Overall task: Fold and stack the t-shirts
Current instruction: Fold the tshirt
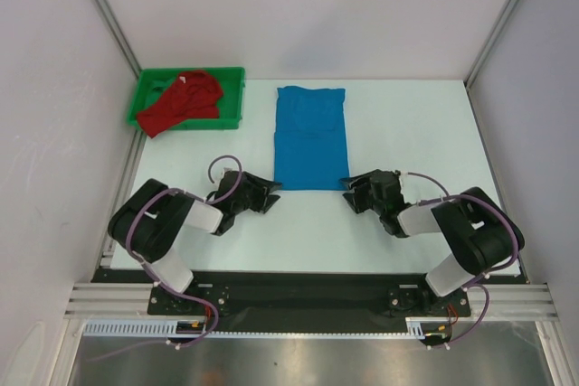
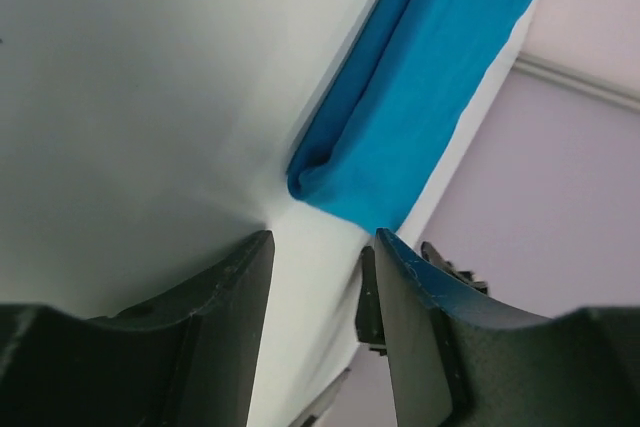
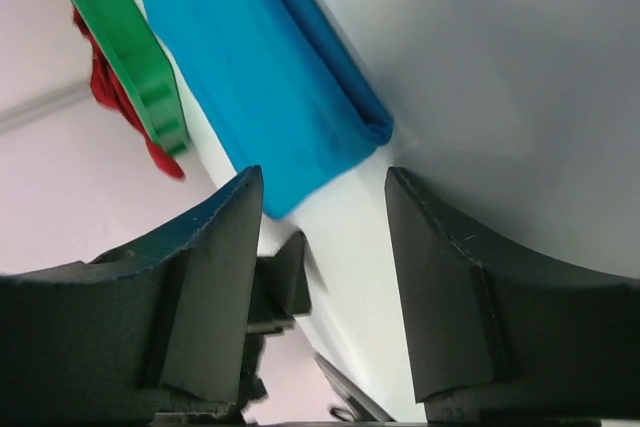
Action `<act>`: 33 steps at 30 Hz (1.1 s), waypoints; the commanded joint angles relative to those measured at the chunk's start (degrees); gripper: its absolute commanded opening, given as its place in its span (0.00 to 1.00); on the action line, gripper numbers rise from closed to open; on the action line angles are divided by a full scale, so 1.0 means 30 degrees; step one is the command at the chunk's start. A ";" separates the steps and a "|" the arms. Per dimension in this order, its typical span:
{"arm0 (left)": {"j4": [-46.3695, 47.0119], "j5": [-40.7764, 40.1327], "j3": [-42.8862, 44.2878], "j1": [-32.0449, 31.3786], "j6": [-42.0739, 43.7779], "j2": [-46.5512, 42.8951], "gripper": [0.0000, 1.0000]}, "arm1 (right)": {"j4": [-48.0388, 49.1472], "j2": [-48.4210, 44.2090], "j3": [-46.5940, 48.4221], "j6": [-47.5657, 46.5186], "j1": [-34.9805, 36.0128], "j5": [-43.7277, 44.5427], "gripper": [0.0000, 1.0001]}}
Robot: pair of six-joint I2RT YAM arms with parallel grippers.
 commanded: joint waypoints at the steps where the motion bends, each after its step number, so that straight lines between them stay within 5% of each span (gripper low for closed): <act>1: -0.1448 -0.1106 -0.0137 -0.0213 -0.2222 0.1398 0.52 | -0.4928 0.0670 0.0021 0.2311 0.0488 0.4719 0.57; 10: -0.1183 -0.1779 -0.0079 -0.0184 -0.3395 0.2046 0.49 | -0.8501 0.0903 0.1340 0.3484 0.1456 0.6918 0.50; 33: -0.2122 -0.2805 0.0858 -0.0184 -0.3279 0.2690 0.39 | -0.9795 0.1196 0.2161 0.3135 0.1924 0.7682 0.36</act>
